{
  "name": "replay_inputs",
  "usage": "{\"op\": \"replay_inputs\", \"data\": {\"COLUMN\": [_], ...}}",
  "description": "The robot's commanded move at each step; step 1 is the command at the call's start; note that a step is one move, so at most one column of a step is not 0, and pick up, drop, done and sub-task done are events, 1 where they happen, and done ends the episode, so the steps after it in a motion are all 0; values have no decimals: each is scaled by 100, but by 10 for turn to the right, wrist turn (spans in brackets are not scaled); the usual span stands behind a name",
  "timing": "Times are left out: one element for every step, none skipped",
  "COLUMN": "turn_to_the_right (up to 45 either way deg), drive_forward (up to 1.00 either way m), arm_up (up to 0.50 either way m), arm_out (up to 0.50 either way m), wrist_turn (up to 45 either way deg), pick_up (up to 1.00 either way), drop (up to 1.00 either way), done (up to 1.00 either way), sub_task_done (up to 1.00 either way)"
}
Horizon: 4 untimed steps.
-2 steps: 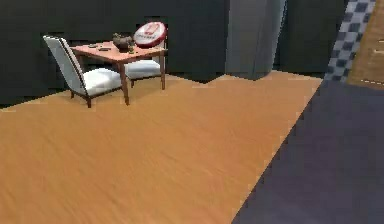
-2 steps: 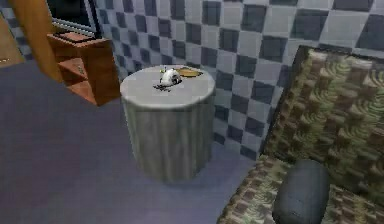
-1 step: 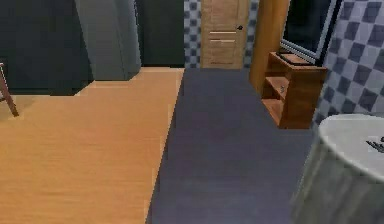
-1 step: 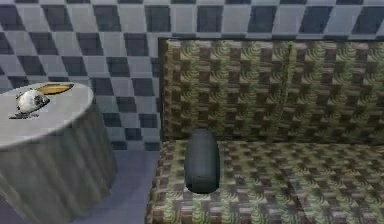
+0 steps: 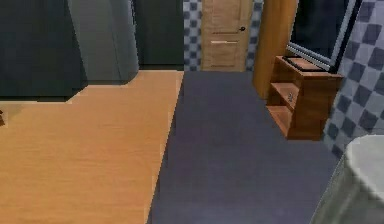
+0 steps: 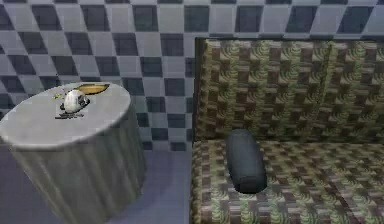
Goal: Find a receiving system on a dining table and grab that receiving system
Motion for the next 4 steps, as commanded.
{"op": "replay_inputs", "data": {"turn_to_the_right": [120,30,0,-390], "drive_forward": [0,0,5,0], "arm_up": [0,0,0,0], "arm_out": [0,0,0,0], "wrist_turn": [0,0,0,0], "pick_up": [0,0,0,0], "drop": [0,0,0,0], "done": [0,0,0,0], "sub_task_done": [0,0,0,0]}}
